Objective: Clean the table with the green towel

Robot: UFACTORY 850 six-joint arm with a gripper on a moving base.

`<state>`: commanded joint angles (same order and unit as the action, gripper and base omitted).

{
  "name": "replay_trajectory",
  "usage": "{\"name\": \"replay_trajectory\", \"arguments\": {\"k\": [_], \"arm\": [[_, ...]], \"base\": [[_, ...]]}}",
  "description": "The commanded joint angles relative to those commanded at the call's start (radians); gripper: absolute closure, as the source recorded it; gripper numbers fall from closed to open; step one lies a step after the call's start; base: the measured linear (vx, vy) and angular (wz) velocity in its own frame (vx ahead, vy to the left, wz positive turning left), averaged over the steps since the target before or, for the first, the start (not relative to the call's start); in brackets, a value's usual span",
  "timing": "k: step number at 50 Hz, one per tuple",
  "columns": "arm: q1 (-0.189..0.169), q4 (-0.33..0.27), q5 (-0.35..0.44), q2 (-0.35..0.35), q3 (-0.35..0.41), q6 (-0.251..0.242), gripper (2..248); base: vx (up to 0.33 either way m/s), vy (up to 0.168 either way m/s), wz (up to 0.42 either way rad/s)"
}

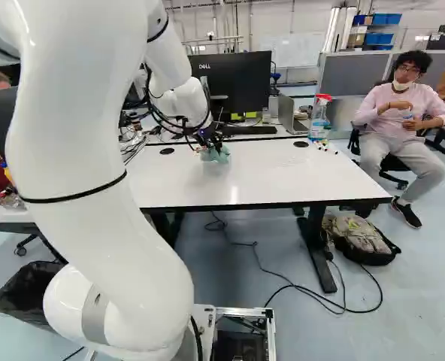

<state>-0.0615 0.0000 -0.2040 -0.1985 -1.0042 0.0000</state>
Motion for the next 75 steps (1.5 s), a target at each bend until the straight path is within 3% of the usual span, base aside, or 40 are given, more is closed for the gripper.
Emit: {"name": "replay_trajectory", "arguments": {"k": [28, 75], "arm": [[-0.087, 0.0, 0.005, -0.044, -0.05, 0.0, 191], [-0.221, 0.0, 0.085, -0.122, -0.143, 0.0, 191]], "base": [[0.0, 0.0, 0.0], [0.0, 0.0, 0.0]]}}
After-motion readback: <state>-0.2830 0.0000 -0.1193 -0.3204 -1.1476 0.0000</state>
